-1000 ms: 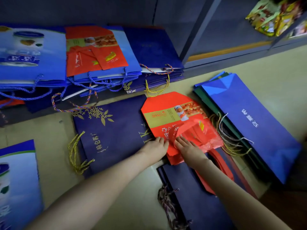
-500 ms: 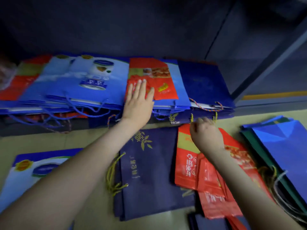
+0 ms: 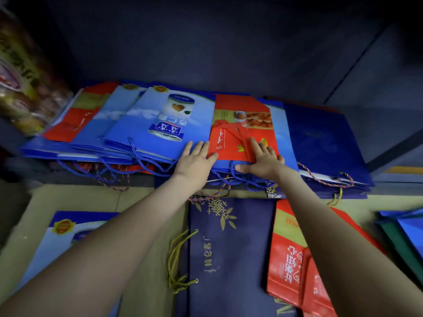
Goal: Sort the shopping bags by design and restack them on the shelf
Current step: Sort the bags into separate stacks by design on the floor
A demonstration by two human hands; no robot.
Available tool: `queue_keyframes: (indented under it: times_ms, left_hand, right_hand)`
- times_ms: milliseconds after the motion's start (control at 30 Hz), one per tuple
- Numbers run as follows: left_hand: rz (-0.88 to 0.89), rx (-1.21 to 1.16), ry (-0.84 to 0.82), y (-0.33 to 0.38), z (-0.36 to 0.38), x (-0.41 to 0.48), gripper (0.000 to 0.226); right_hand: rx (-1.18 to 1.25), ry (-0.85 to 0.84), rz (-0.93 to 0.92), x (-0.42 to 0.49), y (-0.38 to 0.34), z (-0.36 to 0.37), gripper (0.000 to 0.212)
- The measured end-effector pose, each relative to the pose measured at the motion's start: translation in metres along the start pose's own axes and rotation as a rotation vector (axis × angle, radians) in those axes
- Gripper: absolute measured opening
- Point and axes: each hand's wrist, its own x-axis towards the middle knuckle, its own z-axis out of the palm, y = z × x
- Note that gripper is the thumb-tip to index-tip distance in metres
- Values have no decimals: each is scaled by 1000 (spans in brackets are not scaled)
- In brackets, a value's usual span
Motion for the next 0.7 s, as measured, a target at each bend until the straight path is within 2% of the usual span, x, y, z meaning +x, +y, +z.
queue_keyframes:
  times_ms: [100, 167, 233, 300, 400, 467, 500, 567, 633, 700]
  left_hand:
    - [31, 109, 80, -3, 2, -11, 74]
    - [-15, 129, 113, -2, 3, -19, 75]
    - [-59, 121, 130, 0, 1, -23, 72]
    - [-86, 92, 135, 2, -5, -27, 69]
    - [-80, 18, 169, 10, -11, -35, 81]
    - [-1, -27, 278, 23, -12, -40, 91]
    - [55, -47, 347, 32, -11, -43, 92]
    - [179, -91, 454, 55, -8, -51, 92]
    - [342, -84, 453, 82, -6, -61, 83]
    - [483, -28, 451, 112, 0, -74, 68]
  right_hand:
    - [-73, 91, -24, -2, 3, -1, 72]
    - [-335, 154, -95, -11, -3, -4, 60]
    - [-644, 234, -166, -20, -5, -2, 69]
    - [-776, 306, -212, -33, 2, -3, 72]
    - [-757, 540, -238, -61, 30, -6, 72]
    - [-661, 694, -294, -86, 63, -2, 70]
    - [-600, 719, -321, -99, 84, 5, 67]
    - [-532, 698, -326, -131, 121, 23, 56]
    - [-491, 648, -300, -166, 155, 45, 38]
    - [-468, 502, -229, -202, 182, 67, 38]
